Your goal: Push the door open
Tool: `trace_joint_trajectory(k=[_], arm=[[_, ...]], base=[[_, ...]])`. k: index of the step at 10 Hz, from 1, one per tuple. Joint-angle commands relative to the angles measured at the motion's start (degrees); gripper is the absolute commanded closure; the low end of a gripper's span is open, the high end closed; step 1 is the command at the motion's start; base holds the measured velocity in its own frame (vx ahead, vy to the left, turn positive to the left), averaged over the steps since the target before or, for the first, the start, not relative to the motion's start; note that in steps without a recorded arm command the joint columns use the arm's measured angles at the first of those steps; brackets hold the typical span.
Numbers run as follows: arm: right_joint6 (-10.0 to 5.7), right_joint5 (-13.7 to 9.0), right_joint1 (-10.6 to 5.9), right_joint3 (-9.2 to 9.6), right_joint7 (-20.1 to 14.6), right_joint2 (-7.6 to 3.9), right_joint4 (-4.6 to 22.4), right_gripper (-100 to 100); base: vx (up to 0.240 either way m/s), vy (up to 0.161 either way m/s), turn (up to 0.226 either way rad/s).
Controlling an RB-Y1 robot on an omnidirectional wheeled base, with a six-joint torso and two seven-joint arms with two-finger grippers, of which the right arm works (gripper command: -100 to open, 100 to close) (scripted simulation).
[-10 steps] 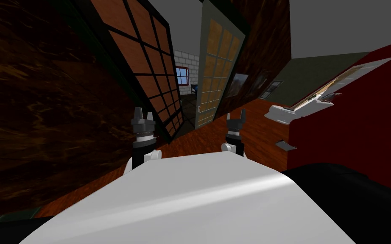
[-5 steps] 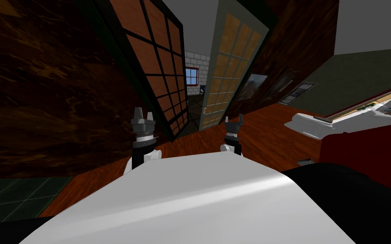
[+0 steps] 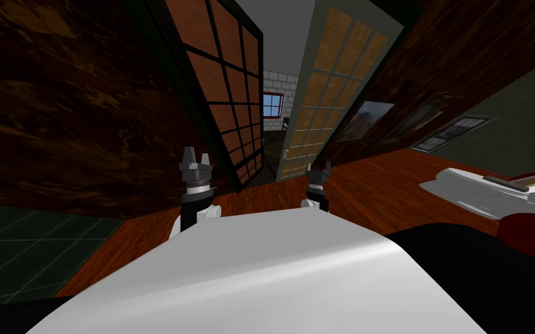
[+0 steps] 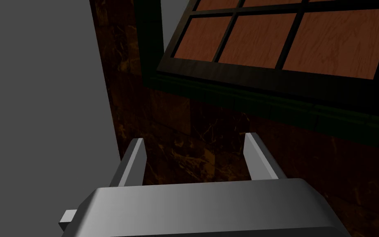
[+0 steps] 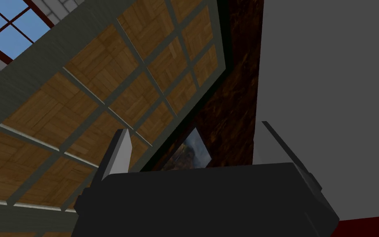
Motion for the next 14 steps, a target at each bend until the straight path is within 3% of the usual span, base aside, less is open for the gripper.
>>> trace_joint_trajectory(k=[1,3,4,12,14], arm=[[-0.64,-1.2,-0.31,-0.01,-1.54,-0.18,1.77,-100],[-1.81,-3.33,-0.5,0.11,-4.23,-0.47,4.76,-100],[-1.81,-3.33,-0.5,0.11,-4.23,-0.47,4.76,-100],[-4.98,-9.17,-1.01,0.42,-11.58,-1.2,12.94,-100],[-6.18,-11.37,-1.21,0.54,-14.34,-1.44,16.02,-100]], base=[[0.053,-0.087,0.229],[0.043,-0.095,0.224],[0.049,-0.092,0.197],[0.036,-0.097,0.2],[0.021,-0.149,0.314]])
